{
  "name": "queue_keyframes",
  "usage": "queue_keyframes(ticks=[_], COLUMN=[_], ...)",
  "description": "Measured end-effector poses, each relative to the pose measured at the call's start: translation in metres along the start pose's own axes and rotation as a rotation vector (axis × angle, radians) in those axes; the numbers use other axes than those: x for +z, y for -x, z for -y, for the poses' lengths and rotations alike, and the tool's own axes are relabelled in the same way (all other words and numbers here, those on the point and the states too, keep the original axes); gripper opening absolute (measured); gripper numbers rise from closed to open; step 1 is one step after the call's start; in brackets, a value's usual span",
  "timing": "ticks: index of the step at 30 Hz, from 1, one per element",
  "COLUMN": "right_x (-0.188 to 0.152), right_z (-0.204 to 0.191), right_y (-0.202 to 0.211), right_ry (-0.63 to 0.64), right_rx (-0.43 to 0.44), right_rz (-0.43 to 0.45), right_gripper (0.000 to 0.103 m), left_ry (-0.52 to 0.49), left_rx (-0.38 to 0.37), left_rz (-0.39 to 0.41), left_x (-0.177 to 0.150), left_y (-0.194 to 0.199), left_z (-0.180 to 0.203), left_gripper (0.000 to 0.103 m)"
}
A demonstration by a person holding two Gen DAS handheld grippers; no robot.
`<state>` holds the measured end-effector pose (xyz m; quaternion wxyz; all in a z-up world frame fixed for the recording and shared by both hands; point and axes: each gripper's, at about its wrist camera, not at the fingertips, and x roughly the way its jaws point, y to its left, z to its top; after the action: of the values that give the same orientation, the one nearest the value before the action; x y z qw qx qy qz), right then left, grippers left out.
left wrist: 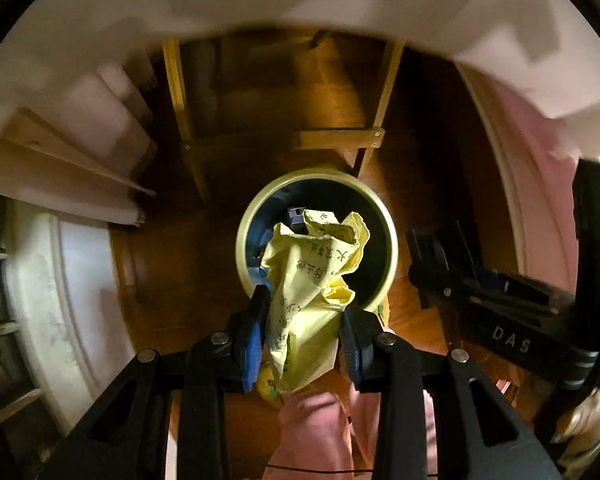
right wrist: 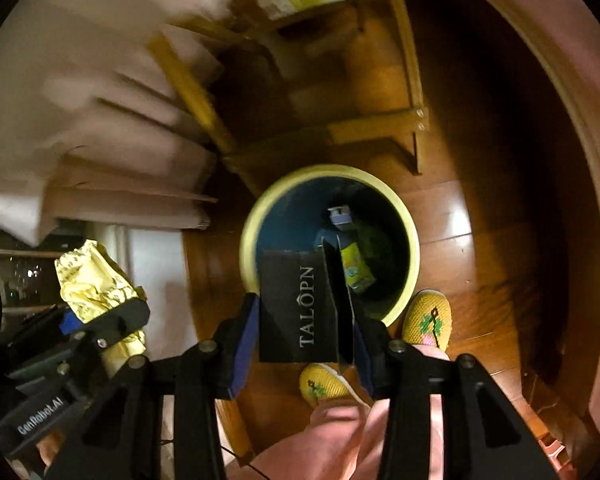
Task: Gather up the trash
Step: 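Open both tools over the bin to drop the wrapper and card, then raise both tools back up toward the table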
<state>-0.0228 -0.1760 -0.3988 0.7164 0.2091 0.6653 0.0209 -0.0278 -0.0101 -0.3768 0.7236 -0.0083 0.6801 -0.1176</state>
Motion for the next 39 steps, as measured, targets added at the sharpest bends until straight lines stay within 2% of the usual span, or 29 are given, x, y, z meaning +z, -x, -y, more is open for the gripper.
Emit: queue_keyframes(ticks=[5, 9, 10, 12, 13, 15, 17, 21, 28, 39], right_x=[0.006, 0.009, 0.010, 0.012, 0.013, 0.014, 0.016, 0.019, 0.024, 0.019], right_z=[0.020, 0.028, 0.029, 0.030, 0.030, 0.031, 0.030, 0.026, 0.008, -0.037], right_y=[-0.034, -0.048, -0.048, -0.049, -0.048, -0.047, -0.044, -0.031, 0.014, 0.126], right_ry=[-0.046, -0.067, -0.072, -0.081, -0.085, -0.089, -0.094, -0.090, -0.070, 0.012], right_rx=[0.014, 0.030, 0.035, 0.046, 0.051, 0.053, 0.054, 0.049, 0.042, 0.050], right_rz=[-0.003, -0.009, -0.008, -0.004, 0.003, 0.017, 0.023, 0.040, 0.066, 0.127], right_gripper=[0.045, 0.047, 0.049, 0.059, 0.067, 0.069, 0.069, 0.069, 0.069, 0.069], left_ry=[0.015, 0.011, 0.009, 0.007, 0.005, 0.010, 0.022, 0.038, 0.049, -0.017], left_rx=[0.015, 0.024, 0.023, 0.029, 0.030, 0.040, 0.050, 0.076, 0.109, 0.144], left_rz=[-0.026, -0.018, -0.013, -0.010, -0.009, -0.006, -0.009, 0.010, 0.083, 0.251], left_x=[0.012, 0.015, 0.015, 0.014, 0.015, 0.015, 0.017, 0.019, 0.022, 0.022], left_y=[-0.048, -0.062, -0.063, -0.065, -0.065, -0.063, -0.061, -0.046, 0.014, 0.166], left_z=[0.001, 0.003, 0.003, 0.002, 0.002, 0.000, -0.004, -0.010, -0.011, 0.008], left_gripper=[0.033, 0.037, 0.041, 0.051, 0.059, 0.066, 0.079, 0.089, 0.091, 0.093])
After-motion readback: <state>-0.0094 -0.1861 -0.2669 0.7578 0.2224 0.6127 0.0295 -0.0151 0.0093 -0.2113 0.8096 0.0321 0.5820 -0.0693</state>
